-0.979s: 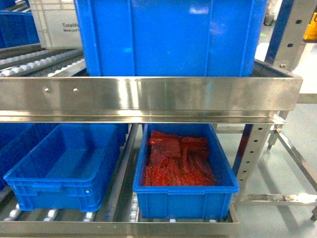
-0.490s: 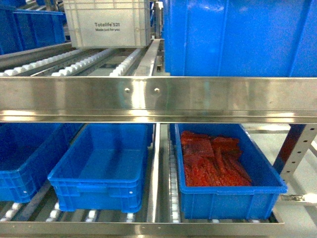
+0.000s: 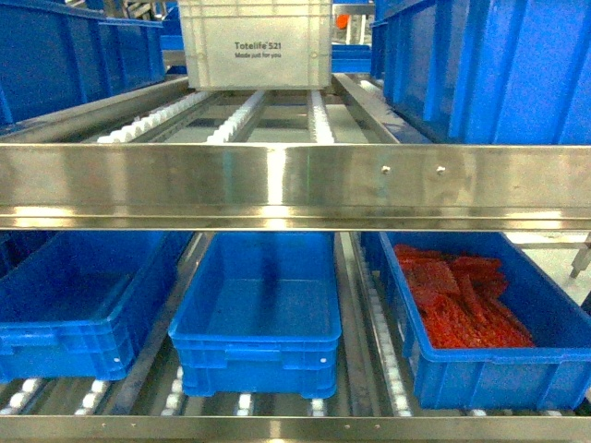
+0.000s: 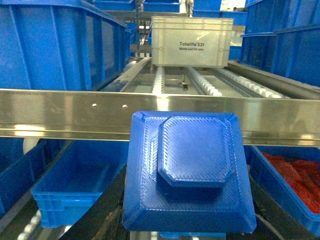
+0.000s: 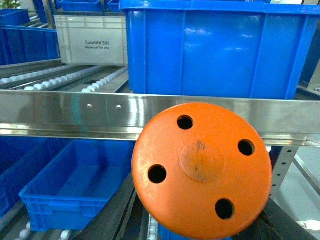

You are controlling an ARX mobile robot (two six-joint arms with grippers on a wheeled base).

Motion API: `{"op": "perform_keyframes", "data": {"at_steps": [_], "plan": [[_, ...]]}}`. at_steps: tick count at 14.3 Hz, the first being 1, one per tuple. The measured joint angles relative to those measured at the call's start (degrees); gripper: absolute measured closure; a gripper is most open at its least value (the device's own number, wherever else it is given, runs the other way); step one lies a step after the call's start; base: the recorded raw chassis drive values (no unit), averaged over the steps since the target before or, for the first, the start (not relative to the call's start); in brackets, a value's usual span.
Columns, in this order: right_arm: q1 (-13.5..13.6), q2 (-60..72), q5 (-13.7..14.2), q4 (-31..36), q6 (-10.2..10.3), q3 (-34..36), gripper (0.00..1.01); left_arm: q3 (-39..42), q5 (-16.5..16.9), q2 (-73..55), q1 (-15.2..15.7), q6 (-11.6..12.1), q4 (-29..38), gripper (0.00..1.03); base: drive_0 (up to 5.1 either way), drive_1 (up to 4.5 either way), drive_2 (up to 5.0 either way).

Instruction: Sort blue parts and orange caps into right shelf containers

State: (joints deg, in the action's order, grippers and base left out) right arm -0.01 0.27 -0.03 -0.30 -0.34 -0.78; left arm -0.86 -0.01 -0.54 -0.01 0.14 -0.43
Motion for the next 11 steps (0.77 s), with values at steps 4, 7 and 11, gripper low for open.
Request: {"op": "perform_keyframes", "data": {"at_steps": [4, 7, 11], "plan": [[0.00, 0.00, 0.02, -0.13, 0.00, 0.02, 0.59, 0.00, -0.02, 0.00, 0.00, 0.00, -0.02, 0.60, -4.9, 2.57, 2.6], [0.00, 0.00, 0.02, -0.13, 0.00, 0.02, 0.59, 0.00, 0.04, 0.02, 0.00, 0.00, 0.00, 0.60, -4.9, 2.56, 2.6], [0.00, 0.00, 0.00, -0.20, 0.00, 0.00, 0.59, 0.00, -0.02, 0.00, 0.00, 0.00, -0.09, 0.60, -4.9, 2.51, 2.5]]}}
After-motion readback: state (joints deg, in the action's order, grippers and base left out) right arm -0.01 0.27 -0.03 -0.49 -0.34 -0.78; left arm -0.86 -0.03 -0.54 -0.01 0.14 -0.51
